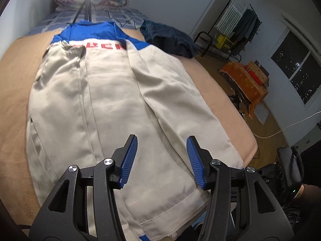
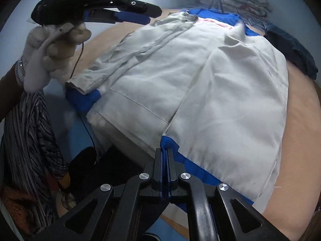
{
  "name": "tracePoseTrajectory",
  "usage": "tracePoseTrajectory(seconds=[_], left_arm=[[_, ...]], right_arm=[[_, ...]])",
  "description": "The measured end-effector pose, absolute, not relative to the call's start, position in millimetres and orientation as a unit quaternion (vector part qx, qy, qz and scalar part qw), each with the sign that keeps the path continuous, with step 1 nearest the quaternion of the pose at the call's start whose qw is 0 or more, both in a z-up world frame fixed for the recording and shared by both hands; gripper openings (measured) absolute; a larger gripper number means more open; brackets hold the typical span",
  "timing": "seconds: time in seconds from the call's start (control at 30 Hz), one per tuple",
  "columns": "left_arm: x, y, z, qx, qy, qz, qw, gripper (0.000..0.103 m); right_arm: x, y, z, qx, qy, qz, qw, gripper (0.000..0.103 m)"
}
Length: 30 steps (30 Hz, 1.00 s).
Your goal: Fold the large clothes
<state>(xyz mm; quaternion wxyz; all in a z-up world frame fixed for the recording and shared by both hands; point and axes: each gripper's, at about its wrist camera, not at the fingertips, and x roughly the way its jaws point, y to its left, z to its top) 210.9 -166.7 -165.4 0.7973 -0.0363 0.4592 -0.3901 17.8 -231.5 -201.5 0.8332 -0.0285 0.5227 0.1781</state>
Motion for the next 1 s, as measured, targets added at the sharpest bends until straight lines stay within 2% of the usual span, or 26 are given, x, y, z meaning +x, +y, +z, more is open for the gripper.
tracePoseTrajectory(seconds=[0.13, 0.2, 0.23, 0.27, 0.43, 0.63, 0.73, 0.8, 0.83, 0.87, 0.93, 1.0], left_arm=[[211, -177, -177, -0.039, 0.48, -0.396, 0.782, 0.052], [208, -182, -183, -0.042, 0.491, -0.401, 0.772, 0.052], [206, -184, -186, -0.046, 0.498, -0.405, 0.765, 0.052], [204, -187, -188, -0.05, 0.506, -0.41, 0.757, 0.052], [195, -203, -200, -0.055, 0.536, -0.426, 0.727, 0.052], [194, -221, -222, -0.059, 0.574, -0.425, 0.698, 0.051], [192, -229, -229, -0.045, 0.581, -0.43, 0.689, 0.037], [190, -234, -233, -0.039, 0.585, -0.433, 0.684, 0.028], [190, -237, -234, -0.036, 0.588, -0.434, 0.681, 0.017], [189, -241, -237, -0.031, 0.591, -0.435, 0.678, 0.009], [184, -246, -238, -0.024, 0.591, -0.438, 0.677, 0.005], [178, -251, -236, -0.018, 0.585, -0.444, 0.678, 0.002]], right_arm=[[16, -242, -191, -0.004, 0.51, 0.189, 0.839, 0.002], [15, -248, -185, 0.01, 0.506, 0.189, 0.842, 0.012], [17, -251, -183, 0.016, 0.503, 0.186, 0.844, 0.027], [18, -257, -176, 0.034, 0.496, 0.192, 0.846, 0.033], [11, -313, -147, 0.156, 0.438, 0.184, 0.866, 0.037], [16, -386, -185, 0.272, 0.475, 0.09, 0.832, 0.038], [18, -393, -202, 0.312, 0.484, 0.102, 0.812, 0.038], [21, -392, -206, 0.321, 0.484, 0.111, 0.806, 0.038], [23, -389, -209, 0.318, 0.487, 0.111, 0.806, 0.034], [27, -386, -211, 0.31, 0.492, 0.111, 0.806, 0.019], [32, -382, -216, 0.296, 0.503, 0.109, 0.805, 0.001], [35, -378, -212, 0.277, 0.508, 0.1, 0.809, 0.0]])
